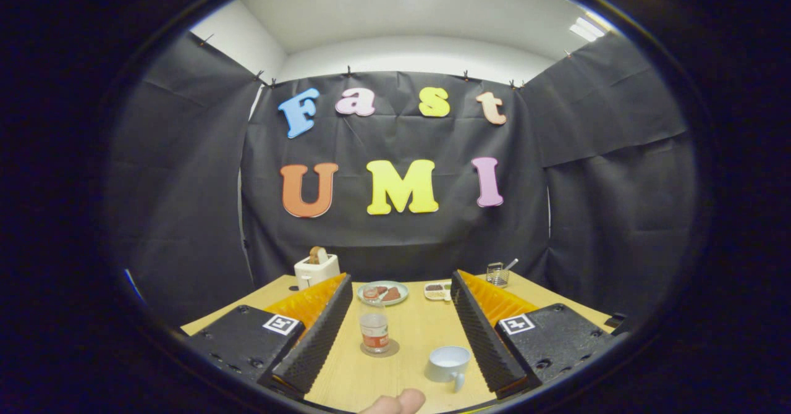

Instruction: Take the bottle from table, then pour the juice into the cup, finally place the bottle on the coaster

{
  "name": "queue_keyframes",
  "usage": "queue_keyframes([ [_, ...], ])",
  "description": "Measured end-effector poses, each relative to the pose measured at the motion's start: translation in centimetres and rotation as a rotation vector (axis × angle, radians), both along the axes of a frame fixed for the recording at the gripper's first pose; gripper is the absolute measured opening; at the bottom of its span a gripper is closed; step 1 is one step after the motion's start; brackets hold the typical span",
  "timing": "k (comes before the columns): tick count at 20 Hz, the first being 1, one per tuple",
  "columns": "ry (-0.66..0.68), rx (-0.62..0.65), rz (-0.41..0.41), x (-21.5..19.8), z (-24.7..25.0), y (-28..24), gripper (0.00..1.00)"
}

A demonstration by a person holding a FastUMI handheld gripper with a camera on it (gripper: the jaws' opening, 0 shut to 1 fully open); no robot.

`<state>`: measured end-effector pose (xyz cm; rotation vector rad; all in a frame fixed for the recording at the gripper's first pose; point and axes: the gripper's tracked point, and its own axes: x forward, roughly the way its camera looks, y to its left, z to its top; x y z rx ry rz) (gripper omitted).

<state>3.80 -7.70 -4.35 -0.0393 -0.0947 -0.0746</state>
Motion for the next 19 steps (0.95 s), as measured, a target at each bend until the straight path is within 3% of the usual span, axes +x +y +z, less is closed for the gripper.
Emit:
queue_keyframes([
  [9, -0.033, -0.172, -0.056, -4.1, 7.5, 1.8, 1.0],
  [13, 0.011, -0.03, 0.003, -4.6, 8.0, 3.3, 1.0],
  [19, 0.064, -0.002, -0.001, -6.1, 9.0, 3.5, 1.0],
])
